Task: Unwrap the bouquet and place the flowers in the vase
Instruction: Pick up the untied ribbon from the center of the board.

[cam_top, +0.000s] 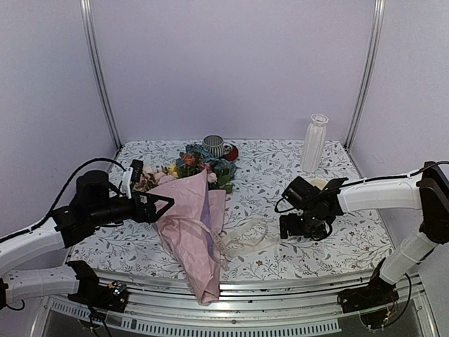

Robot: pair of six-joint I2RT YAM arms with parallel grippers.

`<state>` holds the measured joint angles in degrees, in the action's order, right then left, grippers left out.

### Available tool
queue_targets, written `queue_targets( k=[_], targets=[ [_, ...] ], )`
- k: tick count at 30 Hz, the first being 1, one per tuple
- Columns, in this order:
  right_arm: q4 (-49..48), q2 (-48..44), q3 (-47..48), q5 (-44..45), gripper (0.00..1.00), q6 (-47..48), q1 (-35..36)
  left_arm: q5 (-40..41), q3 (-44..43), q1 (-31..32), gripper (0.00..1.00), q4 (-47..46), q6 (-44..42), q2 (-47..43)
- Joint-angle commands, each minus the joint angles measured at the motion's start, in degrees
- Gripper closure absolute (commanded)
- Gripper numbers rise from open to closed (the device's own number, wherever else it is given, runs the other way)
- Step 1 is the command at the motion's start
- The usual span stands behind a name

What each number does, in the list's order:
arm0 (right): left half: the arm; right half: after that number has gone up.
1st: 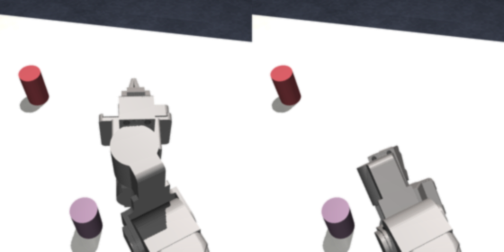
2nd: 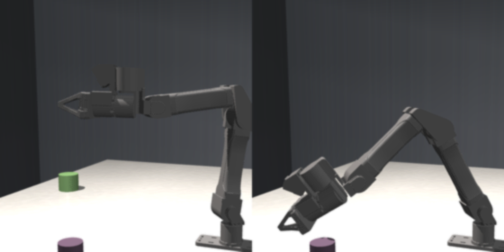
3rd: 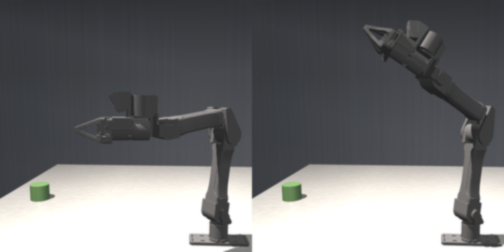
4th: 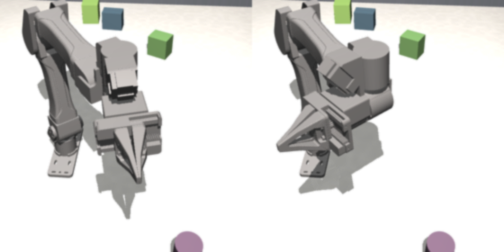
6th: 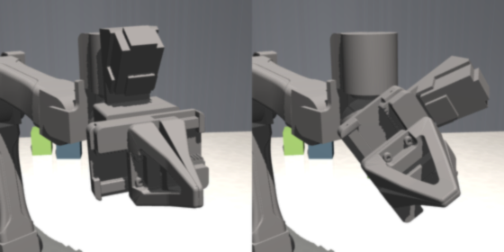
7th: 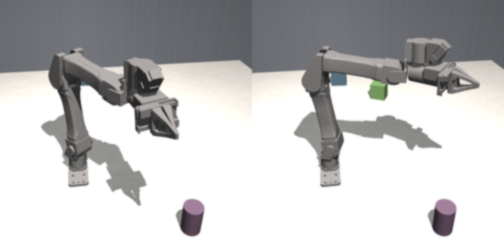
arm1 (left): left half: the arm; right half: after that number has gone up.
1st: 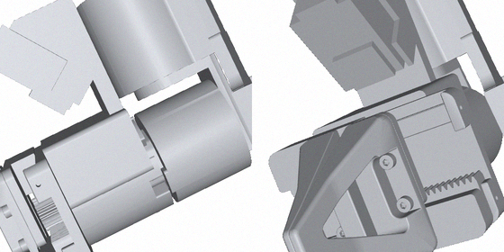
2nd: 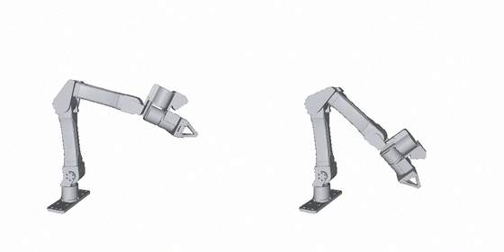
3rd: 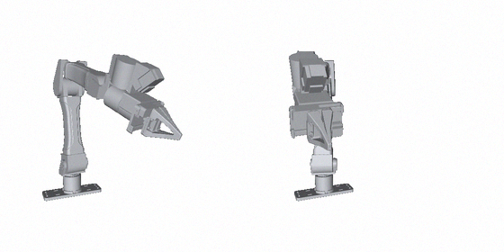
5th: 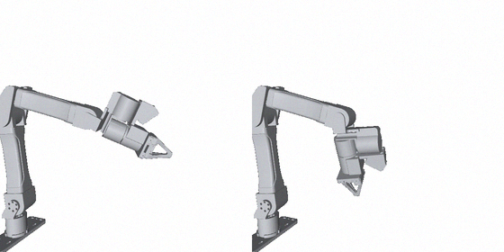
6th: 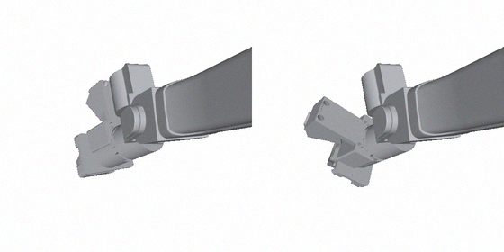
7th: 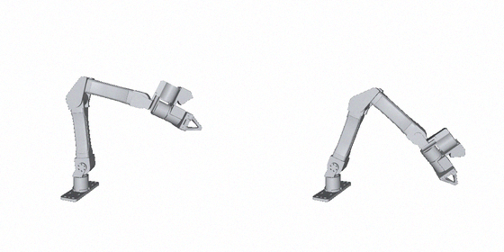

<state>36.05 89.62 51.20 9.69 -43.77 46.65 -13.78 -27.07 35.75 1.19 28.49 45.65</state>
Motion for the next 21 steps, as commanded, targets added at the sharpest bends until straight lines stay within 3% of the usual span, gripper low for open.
queue_targets(
  k=[1, 21],
  targets=[
    [-0.62, -1.49, -0.45, -0.92, 0.02, 2.71, 0.37, 0.37, 0.26, 0.9, 0.02, -0.67, -1.0, -0.73],
    [-5.01, 6.15, 0.42, -5.33, 0.0, 7.53, 0.48, 0.5, -0.69, 1.08, 0.02, -0.58, -2.5, 0.03]
  ],
)
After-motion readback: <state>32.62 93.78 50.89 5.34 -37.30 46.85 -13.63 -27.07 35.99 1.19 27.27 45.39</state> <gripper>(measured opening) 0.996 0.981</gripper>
